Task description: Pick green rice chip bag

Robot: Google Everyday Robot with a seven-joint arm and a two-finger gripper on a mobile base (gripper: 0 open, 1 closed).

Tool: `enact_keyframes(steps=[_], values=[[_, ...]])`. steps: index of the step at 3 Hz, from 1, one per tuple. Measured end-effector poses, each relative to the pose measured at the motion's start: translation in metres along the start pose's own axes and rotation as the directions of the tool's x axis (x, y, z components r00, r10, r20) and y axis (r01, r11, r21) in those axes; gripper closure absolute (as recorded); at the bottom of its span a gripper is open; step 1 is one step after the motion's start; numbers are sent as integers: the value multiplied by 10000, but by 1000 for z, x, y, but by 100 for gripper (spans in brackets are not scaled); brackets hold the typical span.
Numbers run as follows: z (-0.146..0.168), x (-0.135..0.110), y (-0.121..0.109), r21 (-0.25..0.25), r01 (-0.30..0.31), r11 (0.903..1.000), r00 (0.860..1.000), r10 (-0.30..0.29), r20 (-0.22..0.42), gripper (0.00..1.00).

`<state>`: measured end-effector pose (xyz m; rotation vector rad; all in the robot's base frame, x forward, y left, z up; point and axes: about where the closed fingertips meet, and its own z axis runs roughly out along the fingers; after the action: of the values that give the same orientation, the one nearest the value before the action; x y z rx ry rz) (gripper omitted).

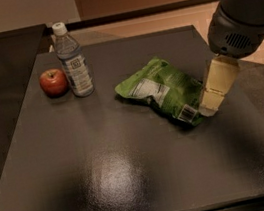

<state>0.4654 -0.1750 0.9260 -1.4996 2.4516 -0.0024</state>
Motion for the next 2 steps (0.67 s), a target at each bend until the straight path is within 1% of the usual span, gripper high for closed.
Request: enact_keyframes(steps=[1,2], values=[[20,-18,-1,-126,-478,9988,9988,479,36,0],[42,-35,4,-357,-626,9974,9977,635,243,0]])
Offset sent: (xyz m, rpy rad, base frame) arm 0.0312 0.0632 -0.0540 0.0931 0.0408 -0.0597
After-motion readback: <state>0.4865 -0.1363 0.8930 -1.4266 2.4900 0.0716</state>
